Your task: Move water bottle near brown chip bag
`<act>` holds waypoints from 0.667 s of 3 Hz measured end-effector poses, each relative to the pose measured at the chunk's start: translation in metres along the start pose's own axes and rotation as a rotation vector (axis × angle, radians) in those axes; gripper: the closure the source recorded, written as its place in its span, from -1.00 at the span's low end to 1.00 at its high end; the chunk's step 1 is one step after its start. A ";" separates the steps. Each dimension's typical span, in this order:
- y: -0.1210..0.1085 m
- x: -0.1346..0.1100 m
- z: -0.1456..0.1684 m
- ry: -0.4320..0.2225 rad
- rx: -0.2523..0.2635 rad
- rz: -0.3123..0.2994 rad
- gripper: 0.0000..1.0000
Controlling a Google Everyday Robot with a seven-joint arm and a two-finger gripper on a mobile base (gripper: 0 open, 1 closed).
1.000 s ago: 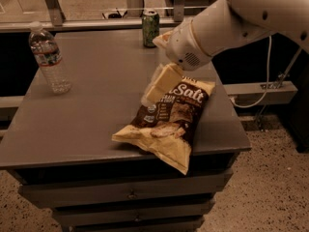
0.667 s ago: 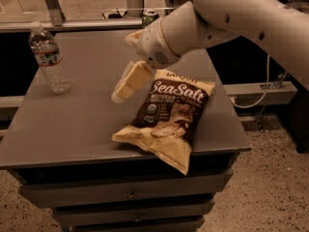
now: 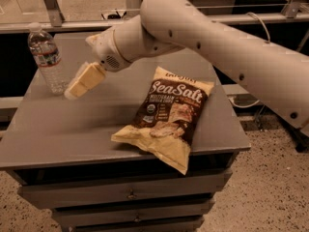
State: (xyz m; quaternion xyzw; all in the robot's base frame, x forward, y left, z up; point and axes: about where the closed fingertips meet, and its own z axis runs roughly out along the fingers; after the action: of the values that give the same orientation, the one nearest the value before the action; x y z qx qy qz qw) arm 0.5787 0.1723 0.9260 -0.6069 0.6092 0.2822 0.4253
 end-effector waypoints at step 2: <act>-0.027 -0.022 0.049 -0.078 0.025 0.036 -1.00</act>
Offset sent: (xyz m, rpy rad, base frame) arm 0.0513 0.0858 0.0031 0.1487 0.0421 -0.0242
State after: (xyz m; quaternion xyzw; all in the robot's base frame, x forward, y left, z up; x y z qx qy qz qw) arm 0.6115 0.2230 0.9263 -0.5791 0.6064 0.3056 0.4511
